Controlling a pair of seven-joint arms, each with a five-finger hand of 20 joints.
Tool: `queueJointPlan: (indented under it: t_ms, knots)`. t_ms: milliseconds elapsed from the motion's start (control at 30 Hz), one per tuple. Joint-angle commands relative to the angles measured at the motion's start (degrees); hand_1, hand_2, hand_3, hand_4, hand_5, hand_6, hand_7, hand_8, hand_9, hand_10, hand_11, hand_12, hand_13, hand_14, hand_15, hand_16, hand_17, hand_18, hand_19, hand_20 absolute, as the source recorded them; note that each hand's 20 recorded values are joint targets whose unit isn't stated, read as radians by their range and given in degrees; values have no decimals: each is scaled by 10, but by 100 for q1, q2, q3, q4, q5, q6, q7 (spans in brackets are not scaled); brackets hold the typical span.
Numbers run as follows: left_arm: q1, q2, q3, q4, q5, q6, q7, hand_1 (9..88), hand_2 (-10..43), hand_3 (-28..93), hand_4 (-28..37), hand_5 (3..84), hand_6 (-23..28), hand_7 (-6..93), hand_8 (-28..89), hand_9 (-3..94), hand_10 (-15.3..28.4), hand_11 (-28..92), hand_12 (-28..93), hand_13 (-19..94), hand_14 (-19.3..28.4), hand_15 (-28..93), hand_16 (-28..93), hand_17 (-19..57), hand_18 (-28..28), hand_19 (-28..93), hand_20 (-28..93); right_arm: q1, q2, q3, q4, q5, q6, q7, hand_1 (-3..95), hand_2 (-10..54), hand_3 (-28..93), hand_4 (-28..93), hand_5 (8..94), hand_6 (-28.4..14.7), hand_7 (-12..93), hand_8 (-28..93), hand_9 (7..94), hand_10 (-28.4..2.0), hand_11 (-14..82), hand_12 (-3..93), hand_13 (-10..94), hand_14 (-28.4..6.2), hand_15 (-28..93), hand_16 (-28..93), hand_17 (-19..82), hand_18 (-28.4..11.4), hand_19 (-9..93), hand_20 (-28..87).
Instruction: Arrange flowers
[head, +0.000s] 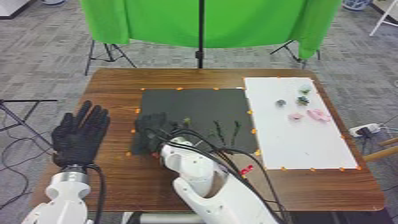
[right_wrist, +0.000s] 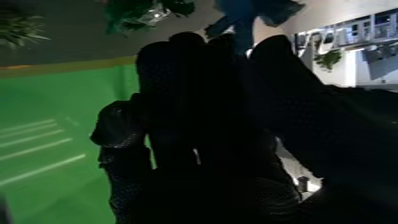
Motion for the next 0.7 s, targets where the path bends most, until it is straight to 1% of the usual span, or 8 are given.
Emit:
queueJointPlan:
  t_ms: [33,100,133,233,300,400,633,700]
  knots:
    - [447,-273,-254,-70,-117,-90,63,286,149,777,-283,457,95,100,-105,374,146,203,53,258,132,318,-95,-50,112,251,161,46,341,801,-772,1347,-330,332,420,-95,908,-283,513,-62,193,-153,573,-176,222,152,519,-165,723,216,293,-256,921,519]
    - [583,-309,-305,-136,-107,-100,90,285,154,769,-283,454,95,103,-105,375,145,206,55,264,133,322,-91,-58,119,274,154,19,597,900,-1067,1406,-207,736,422,-95,899,-283,462,-72,174,-145,545,-177,231,153,516,-163,732,211,291,-254,926,518]
    - [630,-310,-307,-137,-96,-172,119,283,157,768,-283,453,95,105,-106,376,146,207,56,269,135,325,-89,-61,123,283,152,-1,731,988,-1203,1525,-136,853,424,-95,895,-283,455,-75,166,-142,538,-179,230,152,514,-164,735,210,291,-253,926,517]
    - [666,-298,-348,-172,-93,-147,134,283,160,763,-283,451,93,110,-105,382,146,209,61,275,138,327,-86,-65,126,295,144,47,927,1340,-1315,1893,-102,1053,429,-95,886,-283,451,-79,154,-133,531,-181,230,149,509,-164,741,206,289,-251,928,514]
    - [631,-256,-357,-140,-122,-111,173,283,161,762,-283,451,93,112,-106,383,146,208,63,277,140,327,-84,-67,127,301,138,172,910,1398,-1119,1954,134,1030,433,-95,879,-283,456,-81,148,-130,530,-181,226,148,509,-164,741,203,288,-250,928,513]
    - [563,-322,-322,-103,-189,-134,117,282,162,761,-283,450,92,114,-107,383,147,206,65,279,143,329,-82,-70,129,310,132,234,863,1355,-1027,1999,53,1040,442,-95,868,-283,504,-70,150,-126,566,-177,231,151,526,-162,739,199,287,-246,925,509]
    - [338,-268,-214,-11,-172,-108,19,282,164,760,-283,450,92,114,-108,385,145,204,68,280,142,326,-82,-71,130,315,120,300,688,1026,-962,1878,176,851,456,-95,837,-283,646,-39,170,-129,690,-160,238,165,584,-150,708,213,295,-245,915,507]
    - [305,-265,-183,-5,-182,-95,-22,282,164,760,-283,450,92,113,-108,384,146,203,68,280,142,326,-82,-71,129,315,118,278,668,1000,-1037,1748,-19,765,474,-95,821,-283,677,-32,191,-98,726,-149,222,206,602,-144,684,261,298,-245,912,509]
